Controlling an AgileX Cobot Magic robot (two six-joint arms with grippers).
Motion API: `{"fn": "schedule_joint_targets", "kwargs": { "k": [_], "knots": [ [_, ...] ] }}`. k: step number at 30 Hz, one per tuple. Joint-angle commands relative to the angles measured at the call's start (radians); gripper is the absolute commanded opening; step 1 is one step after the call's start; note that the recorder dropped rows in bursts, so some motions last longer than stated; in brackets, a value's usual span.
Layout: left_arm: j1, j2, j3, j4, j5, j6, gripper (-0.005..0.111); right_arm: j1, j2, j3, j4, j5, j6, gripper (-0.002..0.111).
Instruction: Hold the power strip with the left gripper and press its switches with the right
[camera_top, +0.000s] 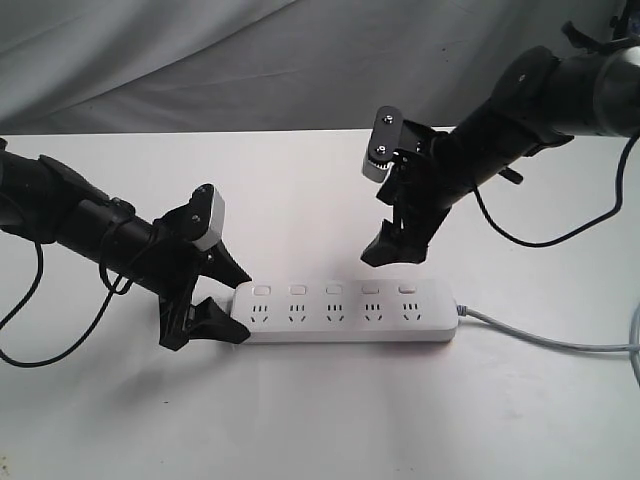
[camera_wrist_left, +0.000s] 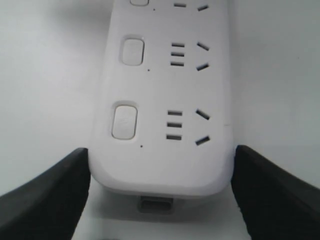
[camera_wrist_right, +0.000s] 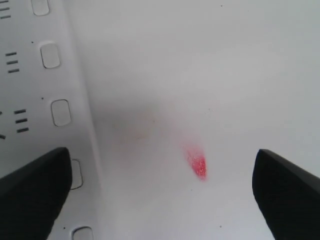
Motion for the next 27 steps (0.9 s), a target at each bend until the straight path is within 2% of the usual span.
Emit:
{"fn": "schedule_joint_targets", "kwargs": {
  "k": [1,13,27],
  "knots": [
    [-0.005,0.008,-0.006,-0.007,-0.017,0.003,0.000,-0.004,-0.008,0.004,0.022,0.016,-0.008,0.089],
    [-0.005,0.008,-0.006,-0.007,-0.017,0.003,0.000,-0.004,0.090,0.004,0.028,-0.017,-0.025,0.089],
    [-0.005,0.008,-0.006,-0.007,-0.017,0.003,0.000,-0.004,0.093,0.043,-0.006,-0.059,-0.063,0.089]
  ]
}}
